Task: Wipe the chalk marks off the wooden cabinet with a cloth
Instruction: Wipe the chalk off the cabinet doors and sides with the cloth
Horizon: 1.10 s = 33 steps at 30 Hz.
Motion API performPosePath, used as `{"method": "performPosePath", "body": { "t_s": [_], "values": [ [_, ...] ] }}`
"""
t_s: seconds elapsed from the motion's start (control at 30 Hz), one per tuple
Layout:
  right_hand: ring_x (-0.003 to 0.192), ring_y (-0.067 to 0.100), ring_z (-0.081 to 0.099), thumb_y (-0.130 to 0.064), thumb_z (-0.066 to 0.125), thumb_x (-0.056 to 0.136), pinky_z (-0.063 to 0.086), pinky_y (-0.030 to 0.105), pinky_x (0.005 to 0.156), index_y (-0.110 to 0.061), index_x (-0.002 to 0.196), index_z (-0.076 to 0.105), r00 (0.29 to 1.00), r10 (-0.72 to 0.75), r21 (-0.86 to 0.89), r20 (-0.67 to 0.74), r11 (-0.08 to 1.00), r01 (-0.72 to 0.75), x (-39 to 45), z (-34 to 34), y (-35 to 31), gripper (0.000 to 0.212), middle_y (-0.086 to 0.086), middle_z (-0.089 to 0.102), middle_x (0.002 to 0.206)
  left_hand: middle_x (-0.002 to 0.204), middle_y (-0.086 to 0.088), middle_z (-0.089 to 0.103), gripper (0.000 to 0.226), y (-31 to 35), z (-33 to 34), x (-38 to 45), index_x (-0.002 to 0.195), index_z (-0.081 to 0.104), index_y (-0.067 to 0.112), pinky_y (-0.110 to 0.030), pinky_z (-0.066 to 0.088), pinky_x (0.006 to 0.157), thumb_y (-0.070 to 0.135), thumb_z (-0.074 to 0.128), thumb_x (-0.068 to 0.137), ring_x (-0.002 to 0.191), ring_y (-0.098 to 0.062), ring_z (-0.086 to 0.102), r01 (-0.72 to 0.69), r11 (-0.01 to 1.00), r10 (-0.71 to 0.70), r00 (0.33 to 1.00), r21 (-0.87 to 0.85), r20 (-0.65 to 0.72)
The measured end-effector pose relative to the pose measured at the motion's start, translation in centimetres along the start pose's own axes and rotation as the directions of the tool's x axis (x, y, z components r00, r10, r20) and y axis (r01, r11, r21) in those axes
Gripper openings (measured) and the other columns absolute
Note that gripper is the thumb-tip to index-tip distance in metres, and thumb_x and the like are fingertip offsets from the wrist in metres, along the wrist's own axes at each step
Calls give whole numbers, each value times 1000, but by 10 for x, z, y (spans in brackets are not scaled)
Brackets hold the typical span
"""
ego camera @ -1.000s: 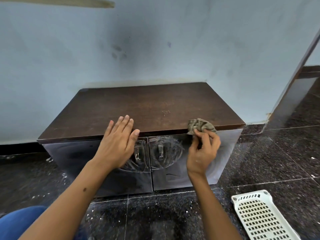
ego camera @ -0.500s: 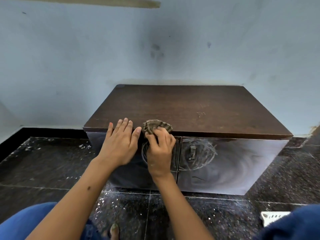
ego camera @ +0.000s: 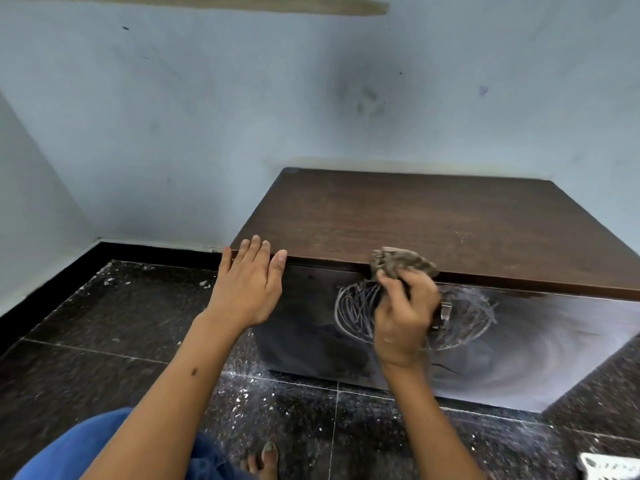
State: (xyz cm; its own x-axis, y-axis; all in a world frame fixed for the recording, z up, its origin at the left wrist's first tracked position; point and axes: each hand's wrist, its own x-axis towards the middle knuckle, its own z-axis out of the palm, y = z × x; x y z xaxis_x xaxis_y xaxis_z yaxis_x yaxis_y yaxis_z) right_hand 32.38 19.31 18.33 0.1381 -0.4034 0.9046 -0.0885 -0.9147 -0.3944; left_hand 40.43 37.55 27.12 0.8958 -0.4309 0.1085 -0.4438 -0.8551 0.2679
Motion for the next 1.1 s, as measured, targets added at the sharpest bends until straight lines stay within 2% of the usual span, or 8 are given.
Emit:
{"method": "performPosePath", "body": {
  "t_s": [0.1,0.2,0.37,0.57,0.63,0.87,0.97,1.1],
  "values": [
    [100,24,52,-15,49,95,43,42,82,-5,81,74,990,-101,40,98,994,98,-8,25,-43,30,11,65,93,158,-3,11,61,-7,-2,-3,149,18,12,-38,-7,118,45,9,99,146,-15,3,-6,1000,6,1000,22,10],
    [101,20,53,-13,57,90,41,40,80,-8,80,73,970,-173,42,169,985,168,-9,45,-73,19,7,67,92,158,-3,11,62,-11,-4,-3,149,18,12,-38,-8,117,46,9,99,146,-14,2,14,1000,-14,1000,2,8],
    [100,20,52,-10,59,87,38,37,78,-10,76,71,933,-273,24,233,961,275,-4,47,-82,16,5,66,90,157,-5,14,65,-24,-8,-4,149,19,10,-40,-8,116,48,8,97,146,-16,5,58,993,-55,998,98,-33],
    [102,23,51,-3,55,81,38,39,83,-5,80,75,993,-68,-17,94,997,70,-2,9,-31,20,11,68,93,156,-7,18,67,-40,-14,-3,149,21,9,-42,-6,116,49,5,97,145,-19,8,153,988,-153,988,8,0],
    [101,23,51,-2,57,81,38,39,84,-4,79,75,995,-59,4,81,998,59,-2,12,-33,19,11,67,91,156,-7,19,66,-42,-16,-2,148,23,9,-43,-6,115,48,5,97,145,-19,8,170,985,-170,985,2,-5],
    [98,20,54,-13,58,87,38,36,79,-10,79,73,930,-298,126,214,953,276,-10,69,-112,18,2,68,89,156,-8,18,65,-55,-22,1,148,24,9,-45,-7,115,47,7,98,146,-20,7,261,964,-261,965,-54,3],
    [96,18,56,-13,70,80,39,36,76,-13,76,71,883,-371,179,287,926,331,-13,96,-145,4,-1,66,89,156,-7,19,65,-61,-27,2,147,25,8,-47,-7,115,46,7,98,145,-19,8,282,956,-285,958,-77,-23],
    [97,18,54,-12,74,73,39,36,76,-15,78,72,836,-448,211,316,893,398,-13,105,-151,6,-2,66,91,157,-7,17,62,-58,-32,5,148,23,11,-46,-8,115,45,7,98,146,-18,6,266,957,-272,961,-114,-46]
  ]
}}
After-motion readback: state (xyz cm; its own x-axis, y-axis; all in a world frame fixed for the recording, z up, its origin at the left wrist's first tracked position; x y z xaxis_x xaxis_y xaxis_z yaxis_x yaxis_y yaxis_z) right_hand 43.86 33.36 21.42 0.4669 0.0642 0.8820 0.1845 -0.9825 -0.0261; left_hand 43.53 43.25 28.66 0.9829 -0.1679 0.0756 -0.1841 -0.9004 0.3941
